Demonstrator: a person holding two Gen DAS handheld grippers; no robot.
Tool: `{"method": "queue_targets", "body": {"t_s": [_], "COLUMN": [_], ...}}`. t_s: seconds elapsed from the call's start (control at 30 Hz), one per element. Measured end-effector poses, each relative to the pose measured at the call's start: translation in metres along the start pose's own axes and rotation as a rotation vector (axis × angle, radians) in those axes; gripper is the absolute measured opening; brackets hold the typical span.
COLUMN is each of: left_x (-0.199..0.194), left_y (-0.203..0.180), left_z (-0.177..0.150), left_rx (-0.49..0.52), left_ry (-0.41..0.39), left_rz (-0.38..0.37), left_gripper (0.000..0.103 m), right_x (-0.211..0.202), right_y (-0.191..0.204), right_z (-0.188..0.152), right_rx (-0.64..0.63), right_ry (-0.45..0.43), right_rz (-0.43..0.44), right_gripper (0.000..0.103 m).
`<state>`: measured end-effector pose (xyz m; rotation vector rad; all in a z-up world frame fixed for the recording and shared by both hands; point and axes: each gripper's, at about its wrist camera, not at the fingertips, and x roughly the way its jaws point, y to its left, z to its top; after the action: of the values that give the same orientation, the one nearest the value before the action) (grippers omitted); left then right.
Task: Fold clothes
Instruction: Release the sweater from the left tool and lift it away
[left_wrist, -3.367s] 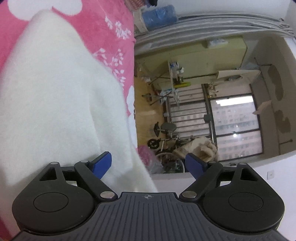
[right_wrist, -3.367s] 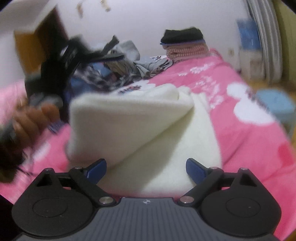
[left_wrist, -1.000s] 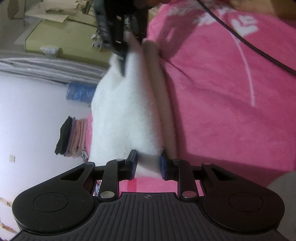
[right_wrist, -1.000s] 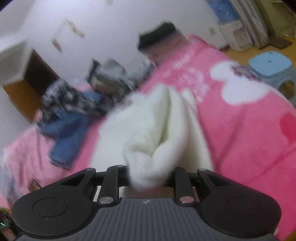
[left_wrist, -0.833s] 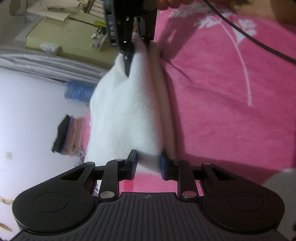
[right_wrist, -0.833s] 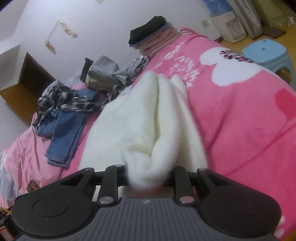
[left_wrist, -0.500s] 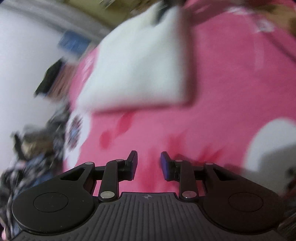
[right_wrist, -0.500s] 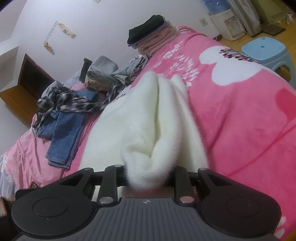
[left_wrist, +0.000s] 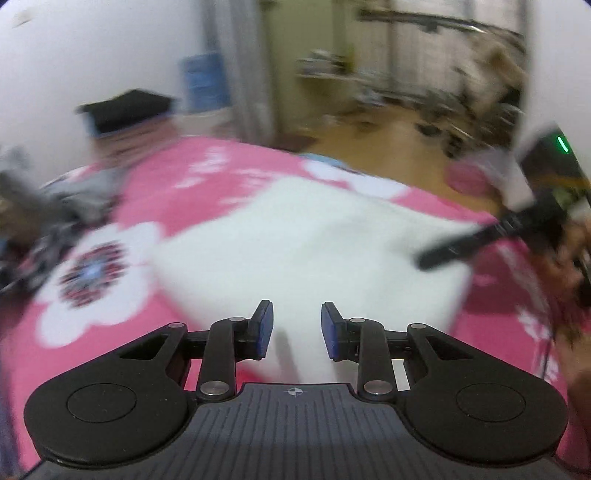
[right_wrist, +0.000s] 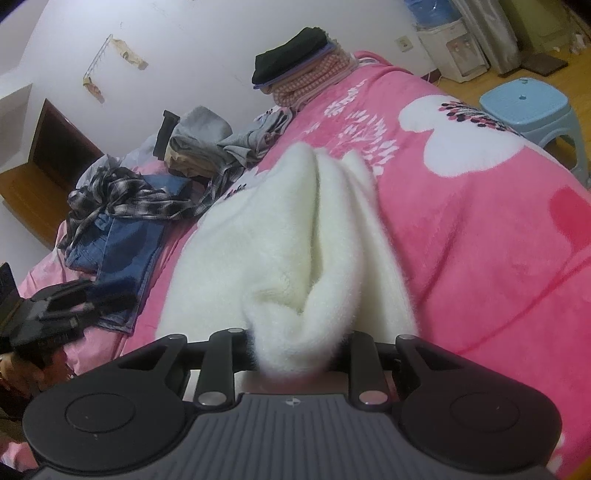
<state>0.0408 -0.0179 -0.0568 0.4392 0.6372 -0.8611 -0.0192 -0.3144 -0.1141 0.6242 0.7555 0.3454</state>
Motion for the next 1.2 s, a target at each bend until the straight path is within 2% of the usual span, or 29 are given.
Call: {"method": "queue_targets", "body": {"t_s": [0.07, 0.13, 0.2, 0.27, 0.37, 0.57, 0.83, 1.03, 1.1, 1.2], "left_x": [0.022, 0.032, 0.029, 0.026, 0.023, 0.041, 0.096, 0.099, 0.096, 0.092], "left_y": [-0.011, -0.01, -0.006, 0.001, 0.006, 0.012, 0.016, 0.015, 0.014, 0.016], "left_z": [-0.01, -0.013, -0.008, -0.003, 0.006, 0.034, 0.069, 0.058, 0.052, 0.047], "left_rx": [0.038, 0.018, -0.004, -0.015, 0.012, 0.078, 0.158, 0.075, 0.046, 0.009], "left_ry": [0.018, 0.02, 0.039, 0.055, 0.059, 0.059, 0.07, 0.014, -0.017, -0.049], "left_rz": [0.023, 0.026, 0.0, -0.021, -0.038, -0.071, -0.096, -0.066, -0.046, -0.018], "left_gripper": [0.028, 0.028, 0.028, 0.028, 0.028, 0.029, 0.029, 0.031, 0.032, 0.032], "right_x": [0.001, 0.001, 0.0, -0.003, -0.01, -0.025, -0.009, 0.0, 0.002, 0.004], "right_y": [-0.002, -0.004, -0.005, -0.006, -0.009, -0.018, -0.022, -0.032, -0.031, -0.02], "right_z": [0.0, 0.001, 0.004, 0.006, 0.009, 0.008, 0.006, 0.014, 0.015, 0.019], "right_rx": [0.002, 0.015, 0.035, 0.056, 0.081, 0.135, 0.14, 0.167, 0.159, 0.114], "right_ry": [0.005, 0.013, 0.024, 0.039, 0.06, 0.045, 0.006, 0.013, 0.001, -0.019], "right_rz": [0.005, 0.014, 0.021, 0.031, 0.045, 0.066, 0.099, 0.161, 0.176, 0.184], "right_gripper": [0.025, 0.025, 0.028, 0.035, 0.04, 0.042, 0.041, 0.041, 0.029, 0.026]}}
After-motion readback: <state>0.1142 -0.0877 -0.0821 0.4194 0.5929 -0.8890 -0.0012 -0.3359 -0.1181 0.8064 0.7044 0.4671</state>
